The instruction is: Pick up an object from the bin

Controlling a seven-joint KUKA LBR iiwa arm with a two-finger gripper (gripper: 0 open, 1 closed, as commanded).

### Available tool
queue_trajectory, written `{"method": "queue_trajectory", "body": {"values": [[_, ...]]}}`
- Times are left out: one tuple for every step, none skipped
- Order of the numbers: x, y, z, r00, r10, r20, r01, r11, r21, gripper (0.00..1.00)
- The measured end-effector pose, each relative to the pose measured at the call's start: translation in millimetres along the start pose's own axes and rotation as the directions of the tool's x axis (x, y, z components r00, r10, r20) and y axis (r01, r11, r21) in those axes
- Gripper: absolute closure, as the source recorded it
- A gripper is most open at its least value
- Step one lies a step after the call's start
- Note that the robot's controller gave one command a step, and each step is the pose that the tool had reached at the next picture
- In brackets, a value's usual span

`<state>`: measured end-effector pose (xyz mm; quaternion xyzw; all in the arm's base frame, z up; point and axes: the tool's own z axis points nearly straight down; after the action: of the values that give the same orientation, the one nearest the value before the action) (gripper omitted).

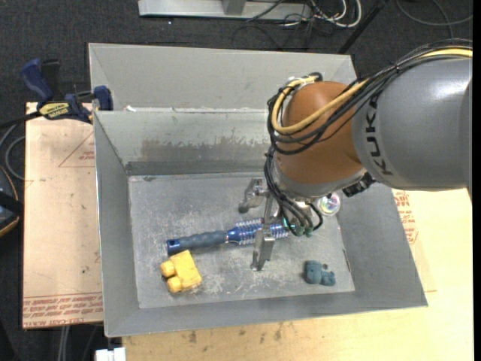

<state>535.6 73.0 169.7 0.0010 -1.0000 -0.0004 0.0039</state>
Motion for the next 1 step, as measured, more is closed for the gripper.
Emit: {"method": "queue_trajectory", "body": {"values": [[-9.2,-19.1,88.5,0.999,0.046,0.007,-0.046,0.999,-0.001,0.0]]}}
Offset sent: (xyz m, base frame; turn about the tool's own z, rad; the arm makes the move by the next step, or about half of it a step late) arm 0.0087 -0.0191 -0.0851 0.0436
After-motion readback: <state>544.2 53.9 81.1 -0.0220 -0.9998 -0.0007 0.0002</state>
